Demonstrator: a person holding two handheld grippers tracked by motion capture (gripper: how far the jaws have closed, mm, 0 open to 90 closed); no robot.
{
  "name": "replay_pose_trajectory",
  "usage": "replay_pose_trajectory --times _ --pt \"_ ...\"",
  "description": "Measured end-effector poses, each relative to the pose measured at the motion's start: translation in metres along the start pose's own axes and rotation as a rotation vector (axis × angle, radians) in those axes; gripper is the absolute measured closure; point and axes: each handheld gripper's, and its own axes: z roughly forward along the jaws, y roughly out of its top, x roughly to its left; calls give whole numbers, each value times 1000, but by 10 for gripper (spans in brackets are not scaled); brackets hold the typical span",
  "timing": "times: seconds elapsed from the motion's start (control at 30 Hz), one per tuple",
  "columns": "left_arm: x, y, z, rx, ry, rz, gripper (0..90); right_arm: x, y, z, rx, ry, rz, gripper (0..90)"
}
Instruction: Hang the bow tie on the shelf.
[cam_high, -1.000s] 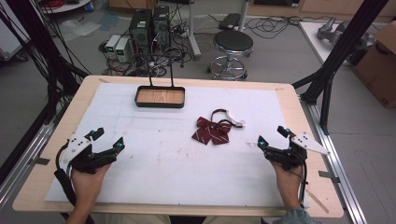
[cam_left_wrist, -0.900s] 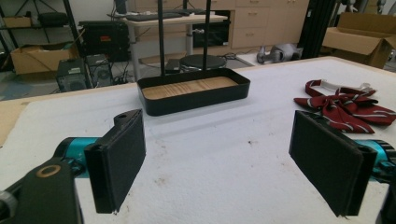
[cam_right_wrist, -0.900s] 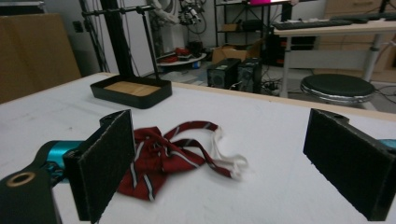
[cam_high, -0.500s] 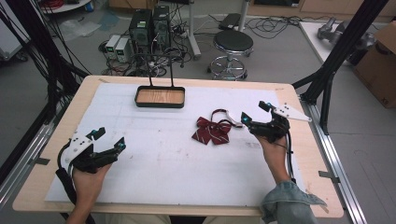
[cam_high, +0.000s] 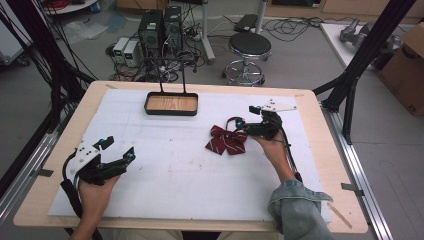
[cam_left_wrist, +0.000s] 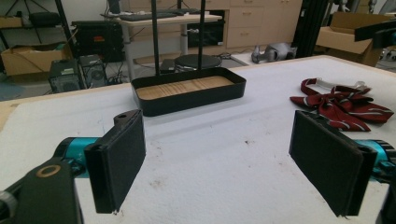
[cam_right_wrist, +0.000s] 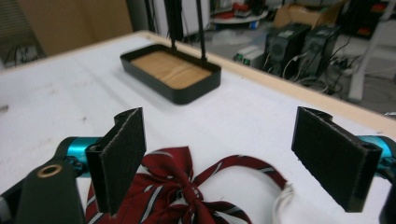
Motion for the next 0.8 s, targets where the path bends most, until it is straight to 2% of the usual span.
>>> replay_pose_trajectory --times 0.03,0.1,0.2,0.27,0.3,0.33,0.37,0.43,0.6,0.8 --pt "1 0 0 2 1 0 188 0 -2 10 38 18 2 186" --pt "1 0 0 0 0 0 189 -1 -4 19 67 38 8 194" --pt "1 0 0 -1 0 0 189 -1 -10 32 125 40 13 204" --pt "1 0 0 0 -1 1 189 0 -12 36 145 44 5 230" --pt "2 0 0 -1 -3 2 189 2 -15 44 188 51 -21 268" --pt "2 0 0 -1 -3 2 189 2 -15 44 188 51 -21 268" --pt "2 -1 1 1 -8 2 189 5 -18 49 220 54 -41 291" --pt "1 -1 1 5 -10 3 196 6 -20 53 237 67 -46 305" --pt "0 -1 2 4 -16 15 198 5 -24 56 278 66 -45 349" --pt "1 -1 1 1 -15 9 202 5 -28 59 326 61 -63 420"
